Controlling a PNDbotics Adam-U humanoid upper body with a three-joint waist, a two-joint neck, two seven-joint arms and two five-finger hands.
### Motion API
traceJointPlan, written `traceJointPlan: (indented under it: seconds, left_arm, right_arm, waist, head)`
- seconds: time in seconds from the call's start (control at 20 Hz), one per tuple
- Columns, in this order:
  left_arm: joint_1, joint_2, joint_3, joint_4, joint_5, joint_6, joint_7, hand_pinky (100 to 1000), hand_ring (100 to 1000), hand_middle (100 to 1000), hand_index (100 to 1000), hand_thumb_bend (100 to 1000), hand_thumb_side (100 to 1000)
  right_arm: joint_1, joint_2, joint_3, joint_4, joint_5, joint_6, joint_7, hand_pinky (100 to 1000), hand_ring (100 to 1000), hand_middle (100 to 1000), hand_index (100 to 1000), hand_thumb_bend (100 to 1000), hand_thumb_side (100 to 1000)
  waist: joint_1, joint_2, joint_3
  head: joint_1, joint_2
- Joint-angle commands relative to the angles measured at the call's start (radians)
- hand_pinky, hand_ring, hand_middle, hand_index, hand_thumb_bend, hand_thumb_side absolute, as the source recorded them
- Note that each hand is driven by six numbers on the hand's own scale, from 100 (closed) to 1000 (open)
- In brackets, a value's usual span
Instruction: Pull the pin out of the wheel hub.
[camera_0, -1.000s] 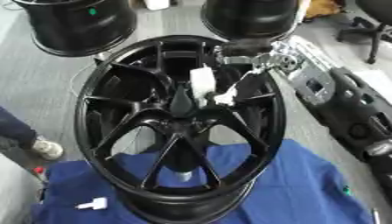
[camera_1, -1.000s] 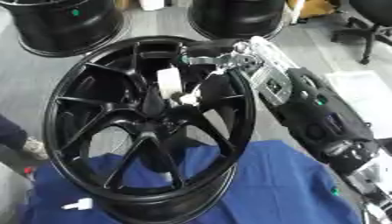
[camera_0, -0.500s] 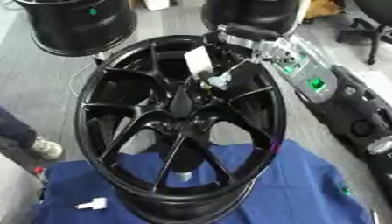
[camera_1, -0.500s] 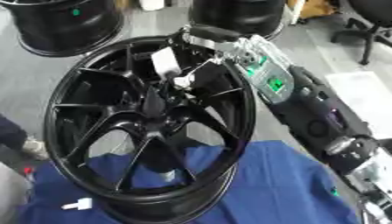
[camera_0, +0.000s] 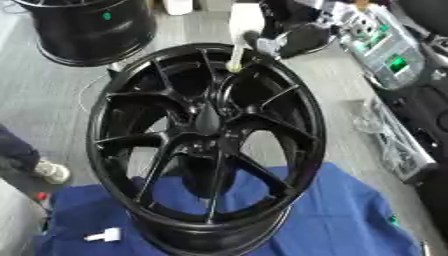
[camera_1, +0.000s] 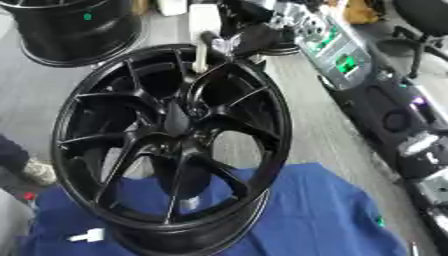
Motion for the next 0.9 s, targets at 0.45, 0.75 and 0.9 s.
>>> traceJointPlan:
  seconds: [0.45, 0.75, 0.9]
  left_arm:
    - [0.006, 0.034, 0.022, -0.011, -0.008, 0.009, 0.013, 586, 416, 599, 797, 256, 1000]
    - [0.005, 0.031, 0.036, -0.014, -0.012, 0.003, 0.024, 586, 415, 599, 797, 253, 1000]
    - [0.005, 0.029, 0.037, -0.012, -0.015, -0.001, 0.025, 586, 415, 599, 797, 250, 1000]
  right_arm:
    - [0.211, -0.334, -0.326, 0.02, -0.26, 0.03, -0.3, 214, 343, 413, 518, 100, 359]
    - [0.511, -0.351, -0.548, 0.21, -0.291, 0.01, -0.654, 262, 374, 441, 554, 100, 433]
    - [0.614, -0.32, -0.565, 0.418, -0.296, 0.015, -0.781, 319, 435, 562, 696, 100, 511]
  waist:
    - [-0.011, -0.028, -0.026]
    - [-0.004, -0.015, -0.042]
    - [-0.001, -0.009, -0.046]
  head:
    - [0.001, -0.002]
    - [-0.042, -0.002]
    - [-0.054, -0.002]
